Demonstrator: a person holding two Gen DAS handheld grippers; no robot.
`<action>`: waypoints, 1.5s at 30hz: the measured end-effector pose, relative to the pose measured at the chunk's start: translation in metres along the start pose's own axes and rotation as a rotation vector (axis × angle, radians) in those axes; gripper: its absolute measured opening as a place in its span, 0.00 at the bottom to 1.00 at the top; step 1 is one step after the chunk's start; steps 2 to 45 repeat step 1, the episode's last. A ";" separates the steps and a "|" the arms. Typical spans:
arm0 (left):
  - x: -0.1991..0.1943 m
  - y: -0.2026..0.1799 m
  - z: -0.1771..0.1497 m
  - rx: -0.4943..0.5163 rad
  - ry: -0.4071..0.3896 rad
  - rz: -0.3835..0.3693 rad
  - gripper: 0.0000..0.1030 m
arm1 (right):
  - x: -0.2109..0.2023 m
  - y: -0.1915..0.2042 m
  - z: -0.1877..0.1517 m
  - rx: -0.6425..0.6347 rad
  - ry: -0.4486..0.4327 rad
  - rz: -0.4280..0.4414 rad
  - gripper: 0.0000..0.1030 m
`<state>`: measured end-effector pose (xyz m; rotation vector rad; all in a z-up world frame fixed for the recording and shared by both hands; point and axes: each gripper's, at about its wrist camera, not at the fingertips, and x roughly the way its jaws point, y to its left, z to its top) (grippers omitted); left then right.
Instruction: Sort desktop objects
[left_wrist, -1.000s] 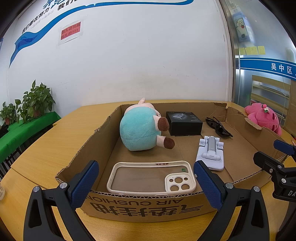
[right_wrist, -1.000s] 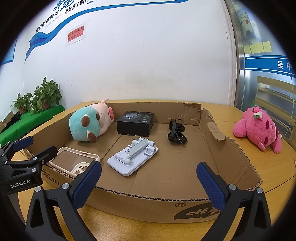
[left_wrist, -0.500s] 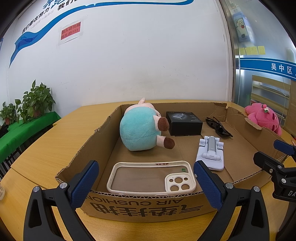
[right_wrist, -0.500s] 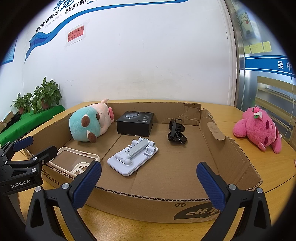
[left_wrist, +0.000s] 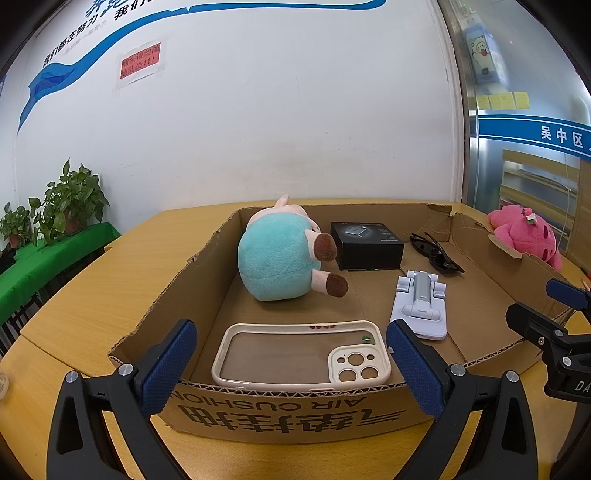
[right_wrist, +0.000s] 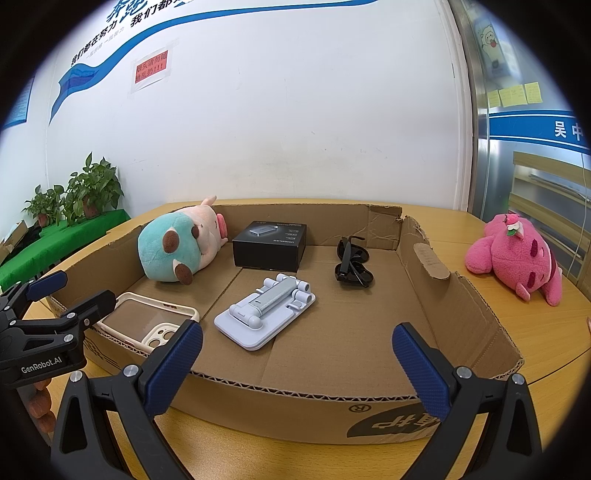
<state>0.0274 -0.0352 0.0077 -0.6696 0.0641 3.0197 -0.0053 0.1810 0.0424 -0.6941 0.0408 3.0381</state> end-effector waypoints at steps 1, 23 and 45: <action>0.000 0.000 0.000 -0.001 0.000 0.000 1.00 | 0.001 0.000 0.000 0.000 0.000 0.000 0.99; 0.000 0.000 0.000 -0.001 0.000 0.000 1.00 | 0.001 0.000 0.000 0.000 0.000 0.000 0.99; 0.000 0.000 0.000 -0.001 0.000 0.000 1.00 | 0.001 0.000 0.000 0.000 0.000 0.000 0.99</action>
